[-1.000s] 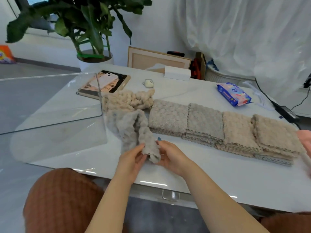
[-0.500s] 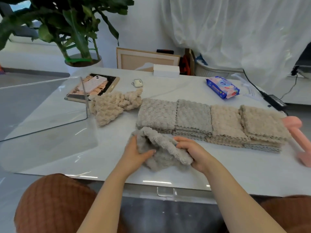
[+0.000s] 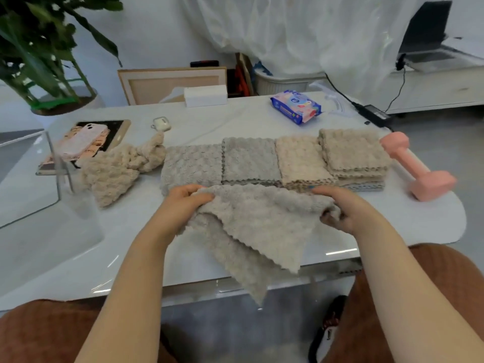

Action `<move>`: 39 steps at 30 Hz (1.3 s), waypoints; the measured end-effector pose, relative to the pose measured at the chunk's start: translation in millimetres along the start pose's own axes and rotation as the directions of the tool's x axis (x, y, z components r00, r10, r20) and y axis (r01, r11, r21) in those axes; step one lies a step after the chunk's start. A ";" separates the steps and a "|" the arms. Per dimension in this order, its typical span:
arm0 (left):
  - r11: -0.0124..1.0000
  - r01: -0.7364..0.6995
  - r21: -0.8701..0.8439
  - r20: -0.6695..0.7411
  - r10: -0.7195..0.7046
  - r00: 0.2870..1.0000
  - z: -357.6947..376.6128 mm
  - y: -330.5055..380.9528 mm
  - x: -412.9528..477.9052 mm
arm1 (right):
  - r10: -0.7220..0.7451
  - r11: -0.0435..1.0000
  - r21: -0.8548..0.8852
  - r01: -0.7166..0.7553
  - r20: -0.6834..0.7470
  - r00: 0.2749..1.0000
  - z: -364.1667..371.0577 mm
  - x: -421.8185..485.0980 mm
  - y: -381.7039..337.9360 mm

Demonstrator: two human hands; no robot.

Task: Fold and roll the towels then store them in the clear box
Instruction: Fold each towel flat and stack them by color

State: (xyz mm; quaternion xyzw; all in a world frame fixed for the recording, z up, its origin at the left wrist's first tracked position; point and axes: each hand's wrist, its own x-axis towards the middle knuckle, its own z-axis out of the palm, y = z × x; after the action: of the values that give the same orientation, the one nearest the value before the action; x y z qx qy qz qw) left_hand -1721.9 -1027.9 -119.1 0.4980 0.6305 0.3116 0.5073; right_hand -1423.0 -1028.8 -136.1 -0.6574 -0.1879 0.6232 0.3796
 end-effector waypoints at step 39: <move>0.997 -0.071 0.015 -0.228 0.073 0.971 -9.2 -45.5 3.1 | -0.359 0.921 0.254 0.296 0.259 0.897 11.6 16.5 17.9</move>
State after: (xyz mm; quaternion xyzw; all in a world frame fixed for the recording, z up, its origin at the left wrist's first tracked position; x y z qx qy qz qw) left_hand -1744.8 -1038.0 -158.3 0.4831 0.6673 0.3829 0.4180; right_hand -1435.7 -1025.4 -159.6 -0.4703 -0.2856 0.6587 0.5132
